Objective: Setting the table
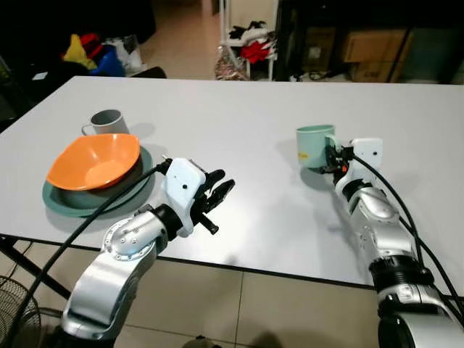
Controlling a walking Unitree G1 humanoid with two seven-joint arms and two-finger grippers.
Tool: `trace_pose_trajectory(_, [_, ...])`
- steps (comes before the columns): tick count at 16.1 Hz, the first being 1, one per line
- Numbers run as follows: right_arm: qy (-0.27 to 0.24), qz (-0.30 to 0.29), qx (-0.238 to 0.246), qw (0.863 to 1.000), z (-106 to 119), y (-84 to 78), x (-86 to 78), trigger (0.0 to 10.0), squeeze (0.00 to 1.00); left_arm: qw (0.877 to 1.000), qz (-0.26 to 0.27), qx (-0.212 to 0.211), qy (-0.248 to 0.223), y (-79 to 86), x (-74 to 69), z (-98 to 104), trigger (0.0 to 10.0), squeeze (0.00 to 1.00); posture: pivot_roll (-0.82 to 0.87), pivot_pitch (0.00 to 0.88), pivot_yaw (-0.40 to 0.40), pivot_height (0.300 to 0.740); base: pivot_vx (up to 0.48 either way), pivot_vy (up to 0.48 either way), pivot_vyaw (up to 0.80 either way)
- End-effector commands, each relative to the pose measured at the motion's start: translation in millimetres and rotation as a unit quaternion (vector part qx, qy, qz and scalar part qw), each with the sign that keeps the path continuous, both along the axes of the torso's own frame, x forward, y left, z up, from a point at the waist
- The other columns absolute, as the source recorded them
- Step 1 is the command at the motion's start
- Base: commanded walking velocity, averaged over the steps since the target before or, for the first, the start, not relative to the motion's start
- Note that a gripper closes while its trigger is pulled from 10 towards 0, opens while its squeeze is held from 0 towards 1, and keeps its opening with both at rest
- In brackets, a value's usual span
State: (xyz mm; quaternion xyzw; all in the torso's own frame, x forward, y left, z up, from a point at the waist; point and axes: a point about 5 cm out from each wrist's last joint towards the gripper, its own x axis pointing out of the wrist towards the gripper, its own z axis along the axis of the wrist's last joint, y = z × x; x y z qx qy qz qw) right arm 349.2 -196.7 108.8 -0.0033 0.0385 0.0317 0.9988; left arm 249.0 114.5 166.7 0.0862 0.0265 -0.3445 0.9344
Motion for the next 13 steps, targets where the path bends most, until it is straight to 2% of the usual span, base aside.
trace_pose_trajectory(1, [-0.006,-0.001,0.006,1.000,1,1.3,4.2,10.0,0.00,1.000,-0.004,0.006,0.006,1.9,-4.2,1,10.0,0.00,0.17,0.035,0.117,0.740,0.000,0.000,0.00])
trace_pose_trajectory(4, [-0.004,0.001,0.012,1.000,-6,6.3,8.7,10.0,0.00,1.000,-0.011,0.010,0.013,3.3,-12.8,3,10.0,0.00,0.20,0.072,0.119,0.740,0.000,0.000,0.00])
trace_pose_trajectory(10, [0.027,-0.029,-0.048,0.998,-34,12.4,-2.2,10.0,0.00,0.998,-0.031,0.024,0.049,3.2,-29.4,0,10.0,0.00,0.24,0.105,0.117,0.740,0.000,0.000,0.00])
trace_pose_trajectory(13, [0.042,-0.044,-0.021,0.998,-39,9.6,-3.3,10.0,0.00,0.997,-0.035,0.025,0.056,4.3,-33.2,-1,10.0,0.00,0.24,0.110,0.119,0.740,0.000,0.000,0.00])
